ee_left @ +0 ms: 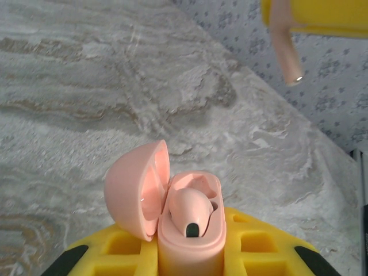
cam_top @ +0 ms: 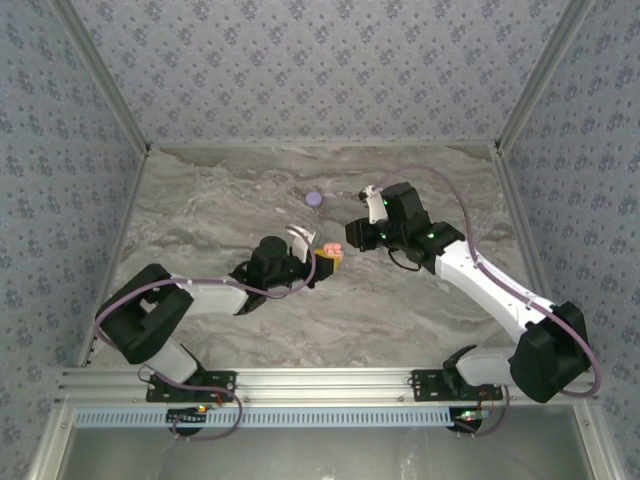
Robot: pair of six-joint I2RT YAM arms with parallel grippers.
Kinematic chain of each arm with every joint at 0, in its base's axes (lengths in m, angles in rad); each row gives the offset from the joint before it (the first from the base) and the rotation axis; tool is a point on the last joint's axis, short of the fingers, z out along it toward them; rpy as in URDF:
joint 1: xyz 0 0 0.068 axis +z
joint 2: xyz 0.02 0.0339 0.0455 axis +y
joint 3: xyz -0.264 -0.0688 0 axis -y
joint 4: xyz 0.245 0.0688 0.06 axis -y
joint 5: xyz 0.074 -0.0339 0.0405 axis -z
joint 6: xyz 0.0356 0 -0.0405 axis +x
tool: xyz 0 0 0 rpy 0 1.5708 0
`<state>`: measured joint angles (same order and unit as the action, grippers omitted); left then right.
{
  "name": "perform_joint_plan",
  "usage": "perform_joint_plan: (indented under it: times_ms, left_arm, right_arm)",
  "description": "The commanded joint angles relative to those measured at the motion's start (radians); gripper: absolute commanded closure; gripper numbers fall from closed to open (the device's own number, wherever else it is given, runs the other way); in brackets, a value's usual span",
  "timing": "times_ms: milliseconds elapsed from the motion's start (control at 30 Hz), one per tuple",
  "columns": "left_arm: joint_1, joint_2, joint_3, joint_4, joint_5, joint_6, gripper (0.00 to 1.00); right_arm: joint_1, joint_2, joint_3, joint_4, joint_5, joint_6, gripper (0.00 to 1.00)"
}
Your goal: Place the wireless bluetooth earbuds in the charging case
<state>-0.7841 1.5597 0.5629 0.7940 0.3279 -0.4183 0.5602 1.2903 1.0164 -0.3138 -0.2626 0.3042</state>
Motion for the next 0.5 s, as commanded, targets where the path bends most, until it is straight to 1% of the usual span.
perform_joint_plan:
  times_ms: [0, 467]
  left_arm:
    - [-0.009, 0.006, -0.001, 0.123, 0.044, -0.03, 1.0]
    - [-0.013, -0.003, 0.009, 0.19, 0.062, -0.08, 1.0]
  right_arm:
    - [0.021, -0.038, -0.017, 0.033, 0.041, -0.023, 0.77]
    - [0.049, -0.068, -0.018, 0.05, 0.063, -0.024, 0.77]
